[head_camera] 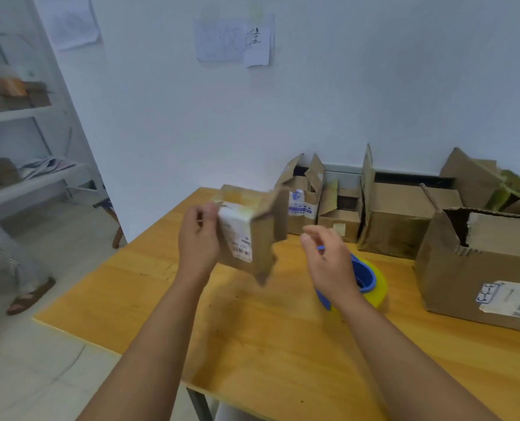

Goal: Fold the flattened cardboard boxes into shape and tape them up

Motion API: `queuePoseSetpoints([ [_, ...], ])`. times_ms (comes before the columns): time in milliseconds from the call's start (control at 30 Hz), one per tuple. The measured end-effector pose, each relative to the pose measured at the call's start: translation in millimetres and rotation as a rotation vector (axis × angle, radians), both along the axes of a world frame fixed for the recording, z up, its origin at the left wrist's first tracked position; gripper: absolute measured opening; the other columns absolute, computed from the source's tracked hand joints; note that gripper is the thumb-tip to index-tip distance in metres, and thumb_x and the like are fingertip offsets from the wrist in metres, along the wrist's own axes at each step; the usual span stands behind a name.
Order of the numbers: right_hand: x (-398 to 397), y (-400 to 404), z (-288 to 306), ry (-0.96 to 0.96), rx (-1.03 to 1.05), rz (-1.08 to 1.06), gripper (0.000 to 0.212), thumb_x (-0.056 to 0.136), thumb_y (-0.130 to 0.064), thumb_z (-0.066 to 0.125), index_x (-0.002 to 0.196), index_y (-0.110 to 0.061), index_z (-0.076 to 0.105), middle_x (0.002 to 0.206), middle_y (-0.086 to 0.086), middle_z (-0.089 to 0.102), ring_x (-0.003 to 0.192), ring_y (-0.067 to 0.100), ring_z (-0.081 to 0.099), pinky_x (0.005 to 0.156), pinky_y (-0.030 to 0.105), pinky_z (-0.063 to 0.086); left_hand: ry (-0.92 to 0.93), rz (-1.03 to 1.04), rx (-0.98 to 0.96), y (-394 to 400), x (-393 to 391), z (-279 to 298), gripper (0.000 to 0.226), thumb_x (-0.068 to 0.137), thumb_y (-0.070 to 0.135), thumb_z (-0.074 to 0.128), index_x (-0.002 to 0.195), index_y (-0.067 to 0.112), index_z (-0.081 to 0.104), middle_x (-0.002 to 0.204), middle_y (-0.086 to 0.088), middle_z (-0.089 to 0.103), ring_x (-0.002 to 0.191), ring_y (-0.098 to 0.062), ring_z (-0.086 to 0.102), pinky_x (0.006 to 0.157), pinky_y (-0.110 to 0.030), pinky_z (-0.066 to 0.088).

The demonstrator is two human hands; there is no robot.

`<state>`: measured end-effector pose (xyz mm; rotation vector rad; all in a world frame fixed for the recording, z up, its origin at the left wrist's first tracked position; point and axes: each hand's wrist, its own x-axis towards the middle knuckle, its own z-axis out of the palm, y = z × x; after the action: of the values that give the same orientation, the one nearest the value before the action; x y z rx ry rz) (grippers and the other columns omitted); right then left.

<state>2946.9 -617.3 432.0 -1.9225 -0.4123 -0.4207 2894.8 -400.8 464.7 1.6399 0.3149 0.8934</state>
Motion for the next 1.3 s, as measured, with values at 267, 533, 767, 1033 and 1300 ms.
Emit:
queuePoseSetpoints([
  [267,3.3,50.8,2.0,0.617,0.264,0.473,0.021,0.107,-0.029,0.041,0.113,-0.045,0.052,0.123,-0.008,0.061,0.109,0.018,0.065,0.087,0.035,0.056,0.127,-0.137,-0.741,26.5,-4.3,-22.2,0.033,0.108,0.037,0.035,0.118,0.02,0.062,0.113,-0.007,0.067,0.096,-0.026,0.067,0.064,-0.036,0.058],
  [533,10.2,69.3,-5.8,0.603,0.545,0.262,0.043,0.097,-0.044,0.059,0.132,-0.02,0.051,0.109,0.003,0.072,0.085,0.02,0.076,0.077,0.034,0.062,0.301,-0.211,-0.413,16.4,-2.7,-52.0,0.045,0.088,0.062,0.06,0.108,0.022,0.062,0.108,-0.003,0.064,0.095,-0.015,0.067,0.072,-0.03,0.058],
  [767,6.0,68.8,-8.9,0.519,0.552,0.34,0.038,0.098,-0.03,0.063,0.131,-0.016,0.051,0.091,-0.006,0.078,0.087,0.019,0.076,0.073,0.023,0.059,0.27,-0.147,-0.385,11.6,-3.2,-54.9,0.043,0.096,0.049,0.057,0.126,0.019,0.051,0.118,-0.006,0.065,0.1,-0.012,0.067,0.08,-0.024,0.053],
  [1033,-8.5,76.8,-8.8,0.22,0.321,0.186,0.016,0.102,-0.03,0.057,0.117,-0.033,0.056,0.104,-0.007,0.072,0.097,0.008,0.07,0.085,0.031,0.059,0.194,-0.233,0.053,-23.8,-15.1,-43.8,0.072,0.079,0.086,0.043,0.142,0.052,0.034,0.145,0.024,0.045,0.127,0.005,0.046,0.098,-0.024,0.041],
  [1300,-11.1,72.6,-17.0,0.132,0.109,0.151,0.011,0.101,-0.028,0.058,0.107,-0.025,0.065,0.093,-0.009,0.072,0.087,0.007,0.068,0.079,0.035,0.058,0.249,-0.126,0.382,-7.1,-11.1,-53.9,0.066,0.095,0.061,0.033,0.148,0.023,0.045,0.109,0.008,0.071,0.089,0.0,0.062,0.071,-0.02,0.05],
])
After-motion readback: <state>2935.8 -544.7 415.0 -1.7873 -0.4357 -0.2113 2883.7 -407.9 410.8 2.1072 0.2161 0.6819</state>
